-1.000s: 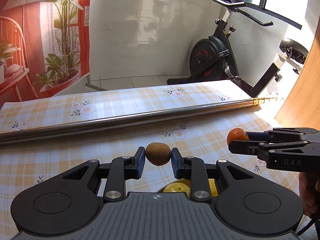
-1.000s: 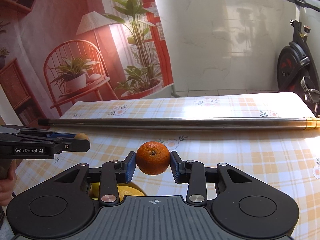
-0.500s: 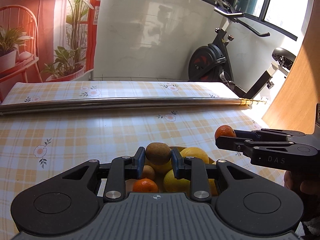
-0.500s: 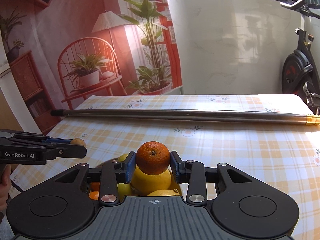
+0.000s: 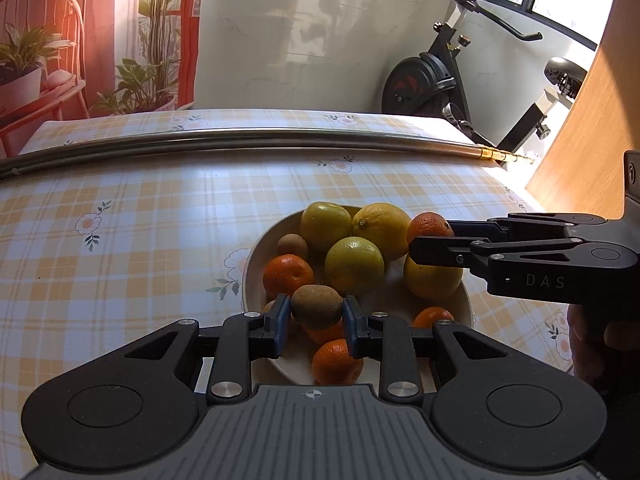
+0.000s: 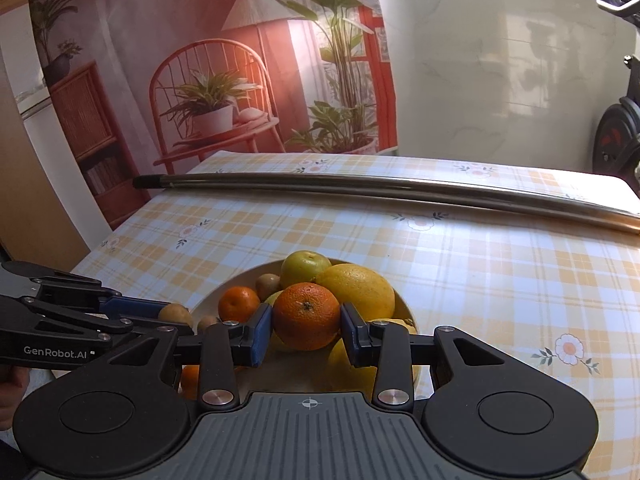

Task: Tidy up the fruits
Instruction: 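Carry the kiwi and the mandarin over the white plate with both tools, then lower the mandarin onto the plate and open the right tool while the left releases the kiwi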

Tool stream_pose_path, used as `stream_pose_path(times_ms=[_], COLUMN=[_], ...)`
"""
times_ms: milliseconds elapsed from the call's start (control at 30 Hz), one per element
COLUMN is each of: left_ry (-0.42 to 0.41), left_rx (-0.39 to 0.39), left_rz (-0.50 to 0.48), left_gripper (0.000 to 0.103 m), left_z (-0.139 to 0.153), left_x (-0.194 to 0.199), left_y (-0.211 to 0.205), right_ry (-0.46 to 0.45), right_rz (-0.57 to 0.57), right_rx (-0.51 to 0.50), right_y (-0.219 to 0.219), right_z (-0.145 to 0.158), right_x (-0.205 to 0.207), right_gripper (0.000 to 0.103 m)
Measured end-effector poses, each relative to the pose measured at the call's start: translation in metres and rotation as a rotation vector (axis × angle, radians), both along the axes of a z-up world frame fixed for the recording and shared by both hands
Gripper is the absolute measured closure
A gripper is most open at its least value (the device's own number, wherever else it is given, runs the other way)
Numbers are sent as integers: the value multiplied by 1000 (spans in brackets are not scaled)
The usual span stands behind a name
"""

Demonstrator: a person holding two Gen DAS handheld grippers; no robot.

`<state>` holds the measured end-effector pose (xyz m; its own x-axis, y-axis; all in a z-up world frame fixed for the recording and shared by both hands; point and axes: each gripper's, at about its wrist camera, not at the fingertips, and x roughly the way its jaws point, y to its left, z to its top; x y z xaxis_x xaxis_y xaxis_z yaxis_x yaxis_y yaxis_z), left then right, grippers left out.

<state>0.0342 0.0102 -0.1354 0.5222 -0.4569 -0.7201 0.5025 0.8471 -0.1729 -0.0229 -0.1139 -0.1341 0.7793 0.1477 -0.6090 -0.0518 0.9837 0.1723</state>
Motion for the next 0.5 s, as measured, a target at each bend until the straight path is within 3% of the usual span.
stream_pose_path(times_ms=[500], left_ry=[44], left_rx=[39], left_rz=[23], left_gripper=[73], left_z=[-14], left_x=[-2], left_y=[-1], right_ry=[63], right_rz=[59], right_rx=[-21], right_y=[13], right_z=[-11], right_x=[3], right_gripper=[69])
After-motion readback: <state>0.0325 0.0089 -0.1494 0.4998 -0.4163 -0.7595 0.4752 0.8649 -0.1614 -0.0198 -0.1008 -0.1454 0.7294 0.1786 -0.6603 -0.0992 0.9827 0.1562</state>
